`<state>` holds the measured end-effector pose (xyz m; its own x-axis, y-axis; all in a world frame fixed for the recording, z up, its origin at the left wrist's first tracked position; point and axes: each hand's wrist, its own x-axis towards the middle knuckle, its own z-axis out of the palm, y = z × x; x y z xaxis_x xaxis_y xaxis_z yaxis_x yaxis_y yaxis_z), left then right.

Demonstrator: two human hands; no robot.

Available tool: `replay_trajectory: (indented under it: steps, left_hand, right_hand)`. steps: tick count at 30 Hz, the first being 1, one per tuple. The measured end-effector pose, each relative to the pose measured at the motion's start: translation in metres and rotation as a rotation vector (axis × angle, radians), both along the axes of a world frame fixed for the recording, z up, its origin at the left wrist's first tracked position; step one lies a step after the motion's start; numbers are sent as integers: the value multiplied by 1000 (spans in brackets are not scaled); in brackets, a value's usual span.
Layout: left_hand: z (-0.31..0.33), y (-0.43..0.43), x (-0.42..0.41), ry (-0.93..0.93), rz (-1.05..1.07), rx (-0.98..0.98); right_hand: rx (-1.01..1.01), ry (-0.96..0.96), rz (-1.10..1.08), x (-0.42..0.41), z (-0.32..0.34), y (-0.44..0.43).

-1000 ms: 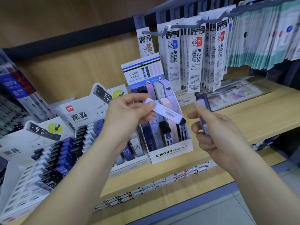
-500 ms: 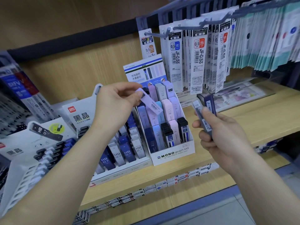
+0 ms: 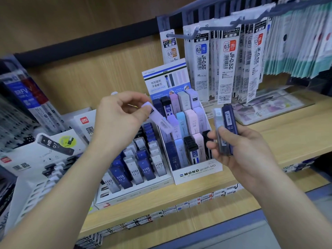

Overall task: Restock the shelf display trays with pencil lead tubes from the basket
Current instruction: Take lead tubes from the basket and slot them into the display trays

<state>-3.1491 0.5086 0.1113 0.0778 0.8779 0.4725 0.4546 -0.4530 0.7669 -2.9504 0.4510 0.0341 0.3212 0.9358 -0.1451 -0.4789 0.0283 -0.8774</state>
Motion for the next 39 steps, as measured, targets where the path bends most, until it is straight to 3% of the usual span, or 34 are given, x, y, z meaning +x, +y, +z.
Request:
replay_trajectory:
  steps: [5, 13, 17, 22, 25, 35, 39]
  left_hand:
    - [-13, -15, 23, 36, -176, -47]
    - [-35, -6, 50, 132, -195, -28]
    - [-31, 1, 53, 180, -166, 8]
    - [-41, -2, 64, 528, -141, 11]
    - [-44, -7, 71, 629, -63, 44]
    - [-50, -14, 87, 692, -32, 45]
    - [-64, -16, 90, 733, 33, 156]
  right_hand:
    - [-46, -89, -56, 1, -1, 4]
    - [-69, -98, -83, 6, -4, 7]
    - [-107, -105, -80, 7, -4, 8]
    - [-121, -96, -80, 8, -5, 10]
    - [-108, -79, -82, 7, -5, 10]
    - [-75, -57, -69, 10, -6, 10]
    - [-16, -66, -18, 10, -6, 8]
